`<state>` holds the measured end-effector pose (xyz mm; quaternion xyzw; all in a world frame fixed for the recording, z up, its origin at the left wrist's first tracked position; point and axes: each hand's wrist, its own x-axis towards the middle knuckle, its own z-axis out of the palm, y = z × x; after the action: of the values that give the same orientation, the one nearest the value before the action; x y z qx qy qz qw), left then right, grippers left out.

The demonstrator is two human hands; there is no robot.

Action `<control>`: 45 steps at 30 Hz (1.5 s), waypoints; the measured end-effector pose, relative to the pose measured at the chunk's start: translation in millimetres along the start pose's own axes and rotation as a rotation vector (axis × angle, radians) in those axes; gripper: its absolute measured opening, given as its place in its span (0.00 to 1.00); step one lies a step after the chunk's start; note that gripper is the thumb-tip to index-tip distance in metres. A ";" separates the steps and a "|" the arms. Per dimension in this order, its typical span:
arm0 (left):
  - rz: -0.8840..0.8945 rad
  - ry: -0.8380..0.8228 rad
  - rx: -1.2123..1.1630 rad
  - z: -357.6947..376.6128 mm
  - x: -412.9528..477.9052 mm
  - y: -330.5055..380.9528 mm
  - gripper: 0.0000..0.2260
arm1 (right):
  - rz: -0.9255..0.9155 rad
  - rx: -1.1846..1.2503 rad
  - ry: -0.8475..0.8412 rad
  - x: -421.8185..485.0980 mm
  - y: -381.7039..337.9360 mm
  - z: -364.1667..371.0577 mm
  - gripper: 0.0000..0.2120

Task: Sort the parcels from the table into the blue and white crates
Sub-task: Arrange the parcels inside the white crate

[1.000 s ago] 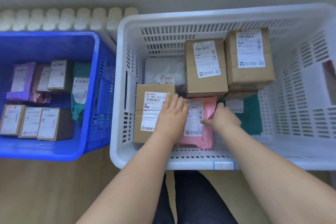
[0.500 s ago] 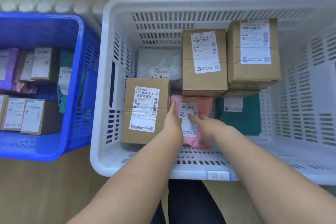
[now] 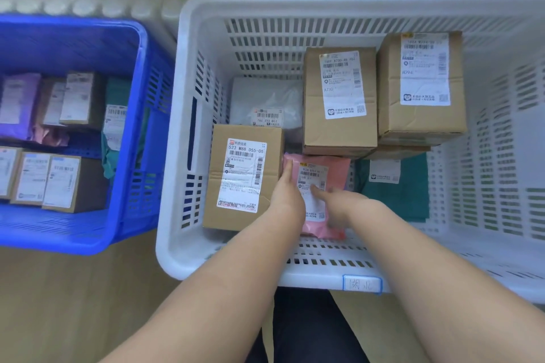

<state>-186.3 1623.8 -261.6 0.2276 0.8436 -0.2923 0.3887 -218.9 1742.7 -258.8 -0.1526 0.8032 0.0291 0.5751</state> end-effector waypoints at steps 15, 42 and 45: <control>-0.314 0.544 -0.522 -22.3 -136.5 -95.1 0.27 | -0.038 0.403 0.591 -117.7 -42.8 -62.8 0.14; -1.142 0.608 -1.139 391.8 -464.6 -215.7 0.21 | -0.598 -0.117 0.692 -181.1 -573.6 22.6 0.15; -1.257 0.558 -1.182 440.1 -497.4 -224.8 0.20 | -0.658 -0.185 0.677 -181.0 -633.3 37.6 0.15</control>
<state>201.9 1087.8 -30.0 -0.4487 0.8885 0.0958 -0.0077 44.9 1186.6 -21.1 -0.4502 0.8484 -0.1345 0.2439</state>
